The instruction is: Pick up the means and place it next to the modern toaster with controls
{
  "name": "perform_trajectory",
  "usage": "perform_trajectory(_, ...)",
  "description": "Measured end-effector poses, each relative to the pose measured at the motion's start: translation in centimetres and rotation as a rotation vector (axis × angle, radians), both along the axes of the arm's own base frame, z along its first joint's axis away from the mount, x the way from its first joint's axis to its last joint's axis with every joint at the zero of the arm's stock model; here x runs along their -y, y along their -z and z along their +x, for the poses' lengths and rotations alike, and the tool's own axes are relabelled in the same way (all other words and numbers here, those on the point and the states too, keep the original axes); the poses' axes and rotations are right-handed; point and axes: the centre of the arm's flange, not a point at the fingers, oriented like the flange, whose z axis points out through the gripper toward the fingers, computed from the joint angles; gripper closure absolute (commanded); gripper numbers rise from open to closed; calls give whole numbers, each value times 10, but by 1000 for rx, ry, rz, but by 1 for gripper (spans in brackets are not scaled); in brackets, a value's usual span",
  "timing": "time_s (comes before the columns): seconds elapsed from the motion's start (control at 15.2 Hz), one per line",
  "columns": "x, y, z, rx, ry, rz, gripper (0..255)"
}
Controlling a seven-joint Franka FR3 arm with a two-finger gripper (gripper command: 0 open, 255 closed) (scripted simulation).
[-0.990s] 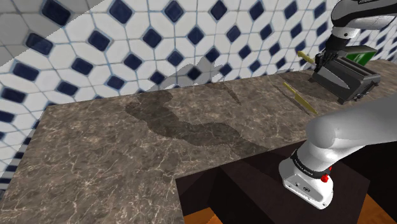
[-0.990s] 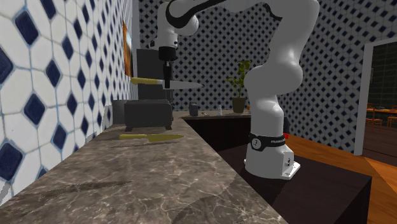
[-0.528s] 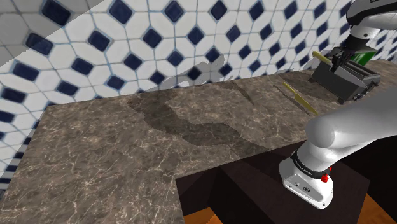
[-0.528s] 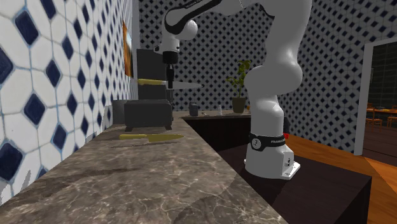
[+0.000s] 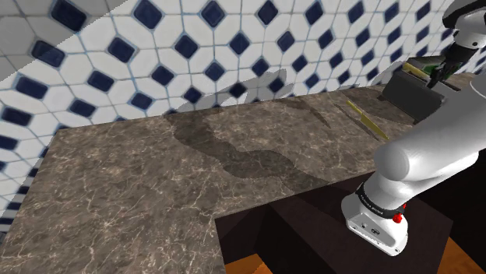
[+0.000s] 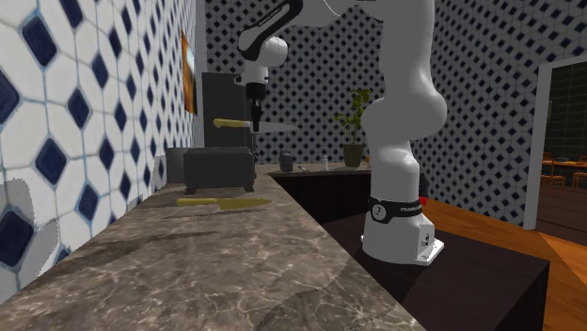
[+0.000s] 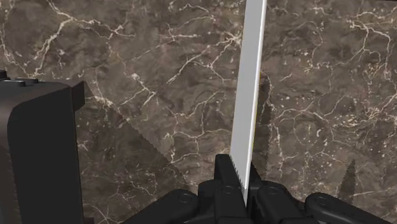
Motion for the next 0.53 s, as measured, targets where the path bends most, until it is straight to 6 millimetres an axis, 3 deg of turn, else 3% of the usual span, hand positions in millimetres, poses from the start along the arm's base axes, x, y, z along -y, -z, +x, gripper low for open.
perform_trajectory(0.26,36,1,-28,0,-1,0,255)
perform_trajectory(0.53,41,21,-32,1,-4,0,255)
